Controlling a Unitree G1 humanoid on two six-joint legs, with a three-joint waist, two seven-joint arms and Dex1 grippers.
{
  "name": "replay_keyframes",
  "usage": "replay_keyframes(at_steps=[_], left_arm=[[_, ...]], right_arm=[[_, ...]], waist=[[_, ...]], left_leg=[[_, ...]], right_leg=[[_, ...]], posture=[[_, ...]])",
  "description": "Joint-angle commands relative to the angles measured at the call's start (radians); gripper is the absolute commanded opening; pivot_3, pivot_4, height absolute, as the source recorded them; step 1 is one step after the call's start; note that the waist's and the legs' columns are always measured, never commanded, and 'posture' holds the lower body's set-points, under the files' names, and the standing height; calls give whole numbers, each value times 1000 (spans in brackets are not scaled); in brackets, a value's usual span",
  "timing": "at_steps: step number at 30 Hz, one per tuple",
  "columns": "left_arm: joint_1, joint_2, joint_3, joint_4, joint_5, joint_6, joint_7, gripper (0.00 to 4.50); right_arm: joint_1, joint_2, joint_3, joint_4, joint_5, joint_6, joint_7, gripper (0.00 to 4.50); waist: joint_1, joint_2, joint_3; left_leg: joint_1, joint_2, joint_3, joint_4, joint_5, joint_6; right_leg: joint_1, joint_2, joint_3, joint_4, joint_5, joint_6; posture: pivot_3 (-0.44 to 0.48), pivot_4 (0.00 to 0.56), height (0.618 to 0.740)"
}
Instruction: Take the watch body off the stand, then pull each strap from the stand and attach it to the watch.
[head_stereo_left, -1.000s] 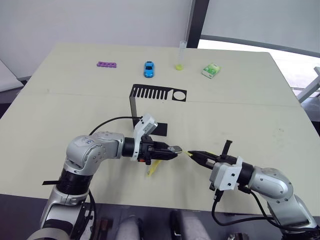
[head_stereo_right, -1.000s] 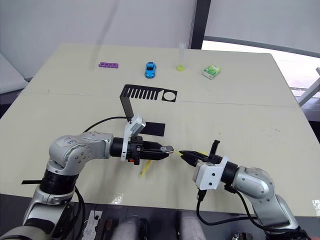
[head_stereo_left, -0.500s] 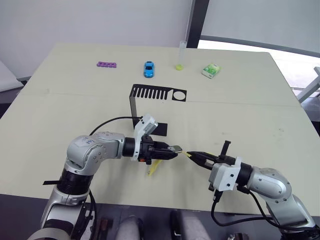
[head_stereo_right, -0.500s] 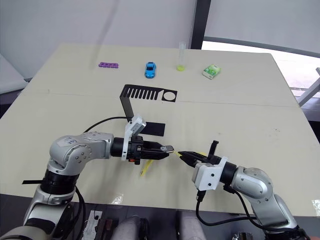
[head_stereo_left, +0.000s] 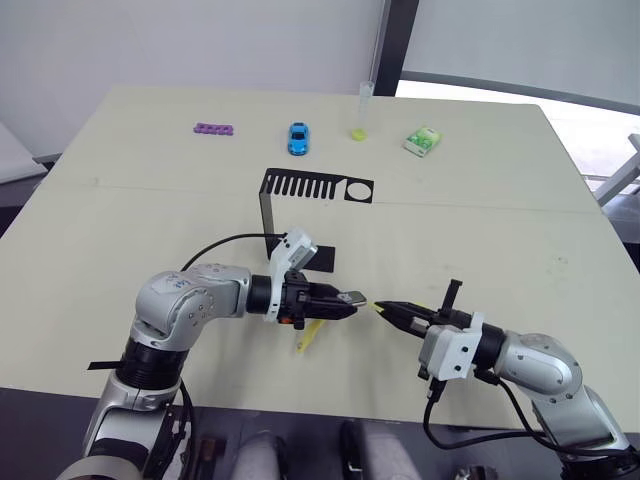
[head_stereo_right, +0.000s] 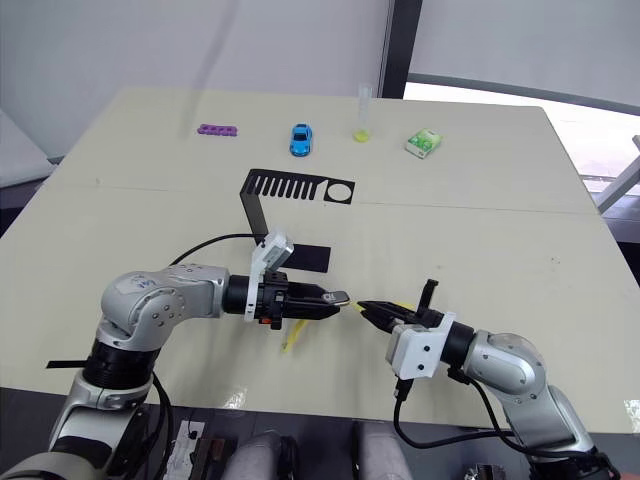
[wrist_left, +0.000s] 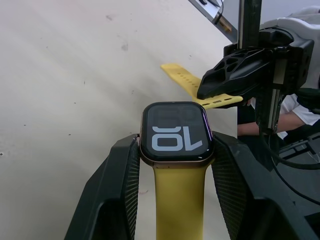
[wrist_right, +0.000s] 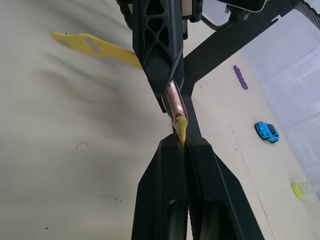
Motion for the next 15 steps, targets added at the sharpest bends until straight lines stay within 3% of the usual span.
replay_keyframes(at_steps=[1, 15], left_arm=[[-15, -9, 14, -20, -22, -15, -1, 1593], [-8, -6, 10, -24, -27, -11, -7, 1593]], right_arm=[[-14, 1, 9, -18, 15, -19, -9, 0], [-15, 9, 18, -26, 15, -29, -13, 0]], waist=[[0, 0, 0], [0, 0, 0]], left_leg=[[0, 0, 0, 0, 0, 0], [0, 0, 0, 0, 0, 0]], right_leg=[[0, 0, 0, 0, 0, 0], [0, 0, 0, 0, 0, 0]], posture=[[0, 150, 740], [0, 150, 740]])
